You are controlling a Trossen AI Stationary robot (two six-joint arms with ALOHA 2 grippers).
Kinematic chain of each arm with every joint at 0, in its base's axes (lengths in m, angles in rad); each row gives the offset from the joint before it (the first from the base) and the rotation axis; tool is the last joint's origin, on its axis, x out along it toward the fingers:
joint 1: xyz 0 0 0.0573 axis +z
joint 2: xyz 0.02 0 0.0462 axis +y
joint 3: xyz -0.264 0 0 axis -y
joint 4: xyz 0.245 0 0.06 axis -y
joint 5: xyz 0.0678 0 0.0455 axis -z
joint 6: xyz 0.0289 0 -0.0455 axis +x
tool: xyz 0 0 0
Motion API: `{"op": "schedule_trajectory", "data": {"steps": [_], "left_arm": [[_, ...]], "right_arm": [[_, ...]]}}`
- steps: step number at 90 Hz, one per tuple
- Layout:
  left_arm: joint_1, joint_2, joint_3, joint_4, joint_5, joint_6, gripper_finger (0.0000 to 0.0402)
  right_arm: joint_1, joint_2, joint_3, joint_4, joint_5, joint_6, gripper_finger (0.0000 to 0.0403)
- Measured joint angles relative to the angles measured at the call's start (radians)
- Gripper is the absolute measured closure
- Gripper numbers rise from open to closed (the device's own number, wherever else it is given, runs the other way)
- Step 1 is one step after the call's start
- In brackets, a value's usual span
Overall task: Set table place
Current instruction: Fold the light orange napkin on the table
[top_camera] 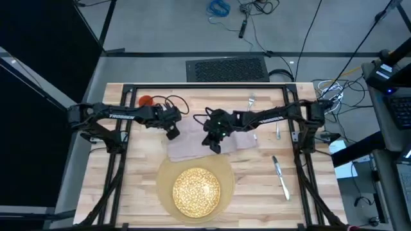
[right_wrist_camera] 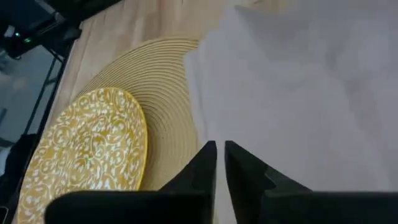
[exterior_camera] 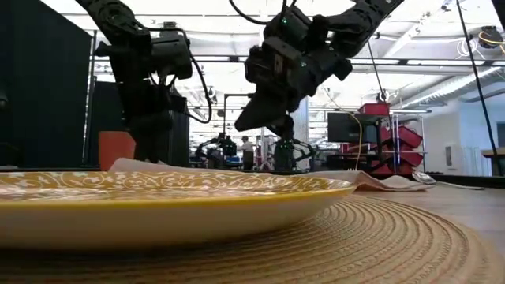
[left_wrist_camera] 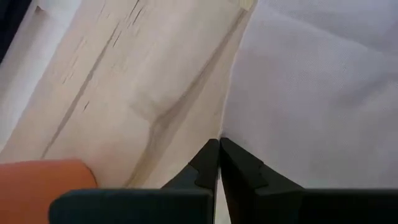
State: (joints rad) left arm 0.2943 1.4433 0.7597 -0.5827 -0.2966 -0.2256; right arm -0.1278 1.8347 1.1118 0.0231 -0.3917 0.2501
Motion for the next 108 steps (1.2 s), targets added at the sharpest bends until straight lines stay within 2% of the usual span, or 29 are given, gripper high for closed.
{"op": "schedule_trajectory", "data": {"steps": [14,21,34,49,56,66,78,91,99,108], "left_arm": [[0.000,0.000,0.000,0.007,0.001,0.004,0.0402],[0.000,0.000,0.014,-0.006,0.001,0.011,0.0402],[-0.001,-0.010,0.121,-0.114,-0.001,0.055,0.0402],[-0.010,-0.037,0.261,-0.243,-0.004,0.083,0.0402],[-0.015,-0.041,0.300,-0.273,-0.003,0.076,0.0402],[-0.018,-0.038,0.299,-0.317,0.024,0.056,0.0402],[-0.018,-0.012,0.263,-0.329,0.032,0.081,0.0399],[-0.018,0.002,0.258,-0.333,0.033,0.085,0.0370],[-0.018,0.002,0.258,-0.323,-0.016,0.116,0.0342],[-0.012,0.002,0.258,-0.321,-0.161,0.128,0.0314]], "right_arm": [[-0.033,-0.011,0.002,-0.051,-0.001,0.040,0.0327],[-0.062,-0.032,0.024,-0.135,0.000,0.027,0.0317],[-0.107,-0.087,0.071,-0.304,0.000,-0.052,0.0313],[-0.148,-0.170,0.079,-0.416,0.008,-0.107,0.0312],[-0.156,-0.201,0.079,-0.466,0.047,-0.128,0.0312],[-0.161,-0.229,0.079,-0.507,0.106,-0.150,0.0312],[-0.161,-0.236,0.078,-0.520,0.108,-0.162,0.0312],[-0.160,-0.236,0.078,-0.539,0.106,-0.182,0.0312],[-0.166,-0.236,0.078,-0.567,0.107,-0.192,0.0312],[-0.180,-0.236,0.078,-0.593,0.116,-0.198,0.0312]]}}
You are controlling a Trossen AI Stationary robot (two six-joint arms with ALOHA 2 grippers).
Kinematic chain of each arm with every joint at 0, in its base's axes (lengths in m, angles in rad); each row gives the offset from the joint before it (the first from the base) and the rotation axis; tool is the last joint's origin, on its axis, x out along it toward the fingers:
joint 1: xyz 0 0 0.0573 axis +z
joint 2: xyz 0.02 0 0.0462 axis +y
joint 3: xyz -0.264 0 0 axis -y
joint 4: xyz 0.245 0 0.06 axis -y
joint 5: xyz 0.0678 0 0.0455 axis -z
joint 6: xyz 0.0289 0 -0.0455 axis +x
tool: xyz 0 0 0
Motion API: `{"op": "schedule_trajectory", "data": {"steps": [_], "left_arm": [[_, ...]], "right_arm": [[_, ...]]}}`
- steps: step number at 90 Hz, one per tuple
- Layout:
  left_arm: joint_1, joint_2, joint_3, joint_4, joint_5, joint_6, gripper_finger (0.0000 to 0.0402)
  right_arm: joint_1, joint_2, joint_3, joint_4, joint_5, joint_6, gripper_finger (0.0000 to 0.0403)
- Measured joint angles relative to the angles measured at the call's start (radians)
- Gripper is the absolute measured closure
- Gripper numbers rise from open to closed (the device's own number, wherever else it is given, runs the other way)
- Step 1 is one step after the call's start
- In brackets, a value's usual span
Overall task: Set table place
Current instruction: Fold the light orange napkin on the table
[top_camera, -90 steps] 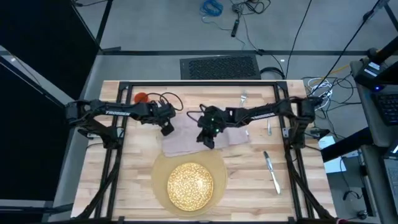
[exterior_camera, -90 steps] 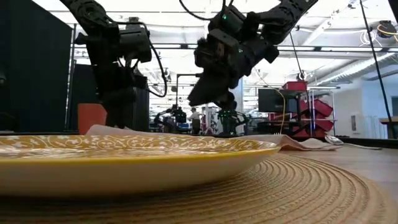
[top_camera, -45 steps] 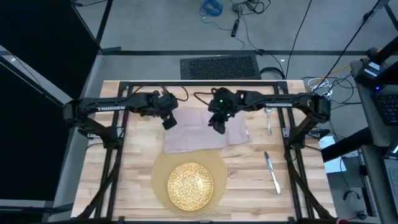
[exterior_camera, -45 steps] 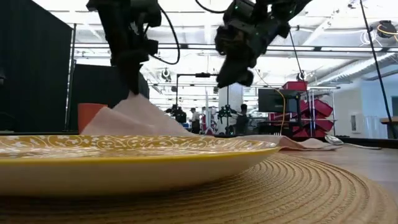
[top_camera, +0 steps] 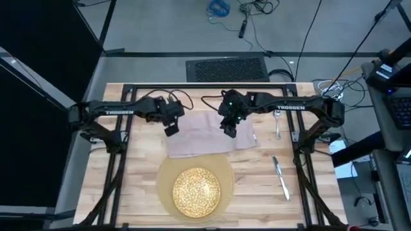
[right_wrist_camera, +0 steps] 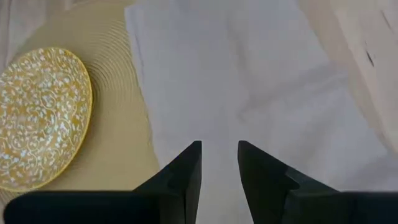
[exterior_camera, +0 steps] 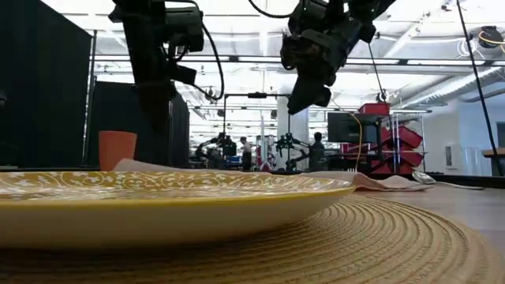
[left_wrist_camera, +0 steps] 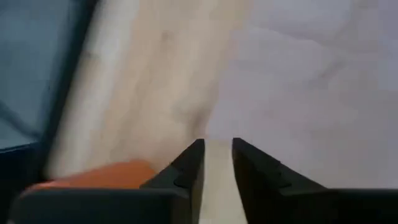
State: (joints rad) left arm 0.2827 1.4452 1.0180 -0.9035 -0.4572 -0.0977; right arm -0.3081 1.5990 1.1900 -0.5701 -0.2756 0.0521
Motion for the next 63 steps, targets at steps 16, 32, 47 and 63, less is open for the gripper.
{"op": "schedule_trajectory", "data": {"steps": [16,32,47,63], "left_arm": [[0.011,0.000,0.000,0.000,0.225,-0.066,0.0300],[-0.104,0.000,-0.012,0.007,0.431,-0.129,0.0299],[-0.212,0.000,-0.032,-0.048,0.430,-0.236,0.0299],[-0.231,0.000,-0.033,-0.085,0.393,-0.443,0.0299]], "right_arm": [[-0.024,0.000,-0.001,-0.025,0.068,-0.015,0.0312],[-0.047,0.000,-0.001,-0.025,0.067,-0.049,0.0312],[-0.067,0.000,-0.001,-0.013,0.067,-0.078,0.0312],[-0.079,0.000,-0.001,-0.009,0.067,-0.102,0.0312]]}}
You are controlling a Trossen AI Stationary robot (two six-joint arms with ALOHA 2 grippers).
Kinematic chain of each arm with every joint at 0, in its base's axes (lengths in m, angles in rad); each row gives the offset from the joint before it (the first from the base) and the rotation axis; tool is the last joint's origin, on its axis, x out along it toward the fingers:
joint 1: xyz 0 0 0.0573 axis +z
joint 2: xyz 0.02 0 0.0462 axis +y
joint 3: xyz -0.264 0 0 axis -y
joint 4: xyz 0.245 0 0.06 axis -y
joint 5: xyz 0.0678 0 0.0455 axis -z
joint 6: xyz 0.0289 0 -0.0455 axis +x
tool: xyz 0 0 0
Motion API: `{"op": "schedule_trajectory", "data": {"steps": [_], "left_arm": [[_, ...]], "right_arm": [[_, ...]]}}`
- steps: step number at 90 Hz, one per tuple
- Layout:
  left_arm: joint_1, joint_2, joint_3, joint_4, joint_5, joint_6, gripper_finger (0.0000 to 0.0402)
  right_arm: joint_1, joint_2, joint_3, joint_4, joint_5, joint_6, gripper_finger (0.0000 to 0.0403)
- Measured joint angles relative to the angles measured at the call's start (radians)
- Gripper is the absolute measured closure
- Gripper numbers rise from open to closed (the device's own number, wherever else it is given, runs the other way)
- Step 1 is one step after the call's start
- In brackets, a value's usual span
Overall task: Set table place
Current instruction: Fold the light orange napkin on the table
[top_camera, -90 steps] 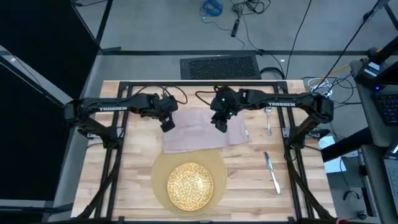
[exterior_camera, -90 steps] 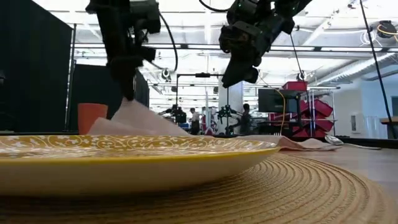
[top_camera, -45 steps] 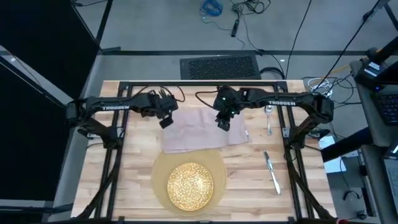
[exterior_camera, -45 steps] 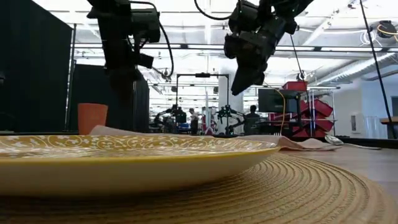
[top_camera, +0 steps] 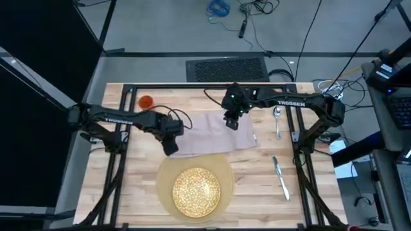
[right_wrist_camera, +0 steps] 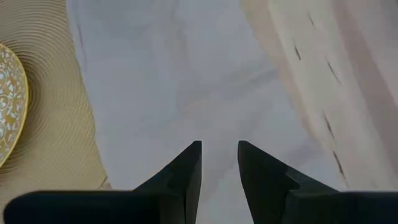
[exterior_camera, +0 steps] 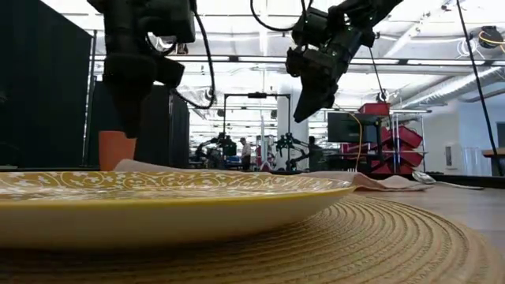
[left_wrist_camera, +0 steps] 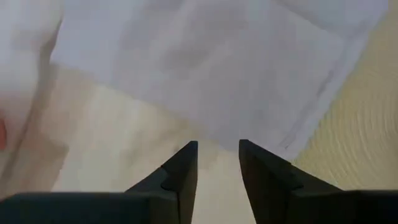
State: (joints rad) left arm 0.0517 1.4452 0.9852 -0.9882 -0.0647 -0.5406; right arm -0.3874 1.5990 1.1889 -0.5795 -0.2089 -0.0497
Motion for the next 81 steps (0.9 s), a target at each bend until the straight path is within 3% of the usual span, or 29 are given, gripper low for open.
{"op": "schedule_trajectory", "data": {"steps": [35,60,81], "left_arm": [[-0.002,0.000,-0.095,0.010,0.014,-0.340,0.0299],[-0.003,0.000,-0.124,0.171,0.043,-0.368,0.0299],[-0.003,0.000,-0.125,0.148,0.003,-0.369,0.0299]], "right_arm": [[0.001,0.000,-0.042,-0.003,-0.001,-0.043,0.0312],[0.001,0.000,-0.077,-0.010,-0.002,-0.076,0.0312],[0.001,0.000,-0.090,-0.037,-0.002,-0.093,0.0312]]}}
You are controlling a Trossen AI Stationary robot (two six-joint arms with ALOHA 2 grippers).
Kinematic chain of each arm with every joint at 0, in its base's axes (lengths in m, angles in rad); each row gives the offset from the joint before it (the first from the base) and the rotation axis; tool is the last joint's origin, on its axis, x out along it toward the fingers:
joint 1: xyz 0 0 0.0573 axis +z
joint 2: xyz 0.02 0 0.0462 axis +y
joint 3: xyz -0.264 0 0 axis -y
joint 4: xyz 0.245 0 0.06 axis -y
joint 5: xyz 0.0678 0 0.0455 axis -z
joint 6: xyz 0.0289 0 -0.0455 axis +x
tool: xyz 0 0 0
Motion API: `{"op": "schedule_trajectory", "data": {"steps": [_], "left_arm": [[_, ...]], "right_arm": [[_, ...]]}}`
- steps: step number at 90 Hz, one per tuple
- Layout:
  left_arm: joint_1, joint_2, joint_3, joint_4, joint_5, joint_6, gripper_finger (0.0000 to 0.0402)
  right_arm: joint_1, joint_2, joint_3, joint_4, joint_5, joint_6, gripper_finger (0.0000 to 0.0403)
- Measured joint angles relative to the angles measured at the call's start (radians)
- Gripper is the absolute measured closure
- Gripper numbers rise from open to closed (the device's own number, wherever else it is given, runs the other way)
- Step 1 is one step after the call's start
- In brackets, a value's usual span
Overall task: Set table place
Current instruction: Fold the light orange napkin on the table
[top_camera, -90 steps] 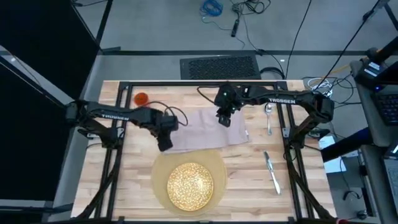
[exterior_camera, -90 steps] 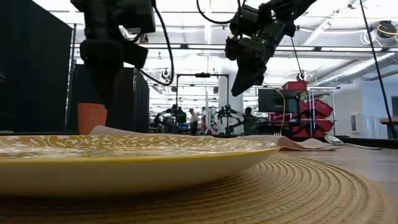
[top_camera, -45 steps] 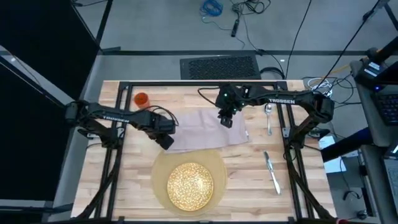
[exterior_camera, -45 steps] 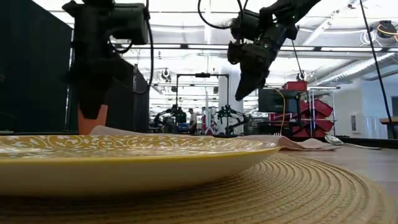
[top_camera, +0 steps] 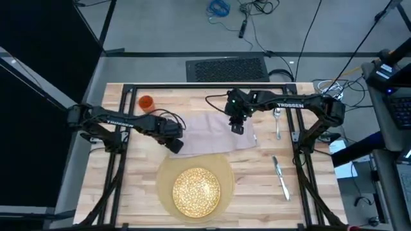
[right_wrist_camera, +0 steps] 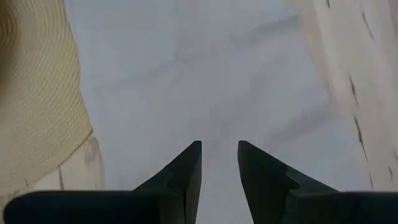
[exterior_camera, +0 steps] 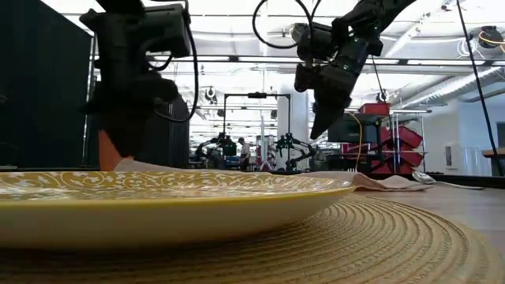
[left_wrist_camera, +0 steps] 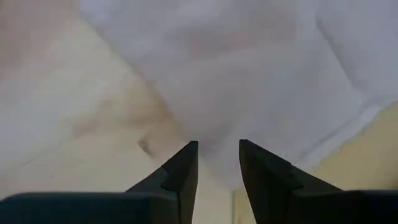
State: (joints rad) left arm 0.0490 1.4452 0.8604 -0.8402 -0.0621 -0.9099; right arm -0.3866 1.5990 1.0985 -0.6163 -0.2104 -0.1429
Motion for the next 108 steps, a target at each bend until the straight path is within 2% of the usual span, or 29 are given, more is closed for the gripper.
{"op": "schedule_trajectory", "data": {"steps": [26,74,108], "left_arm": [[-0.011,0.001,0.000,0.002,-0.017,-0.002,0.0299],[-0.054,0.074,0.000,-0.004,-0.020,-0.051,0.0299],[-0.058,0.074,0.000,0.061,0.057,-0.012,0.0299]], "right_arm": [[0.000,0.000,0.000,0.002,0.000,0.000,0.0312],[0.000,0.000,0.000,0.001,0.000,0.000,0.0312],[0.000,0.000,0.000,0.001,0.000,0.002,0.0312]]}}
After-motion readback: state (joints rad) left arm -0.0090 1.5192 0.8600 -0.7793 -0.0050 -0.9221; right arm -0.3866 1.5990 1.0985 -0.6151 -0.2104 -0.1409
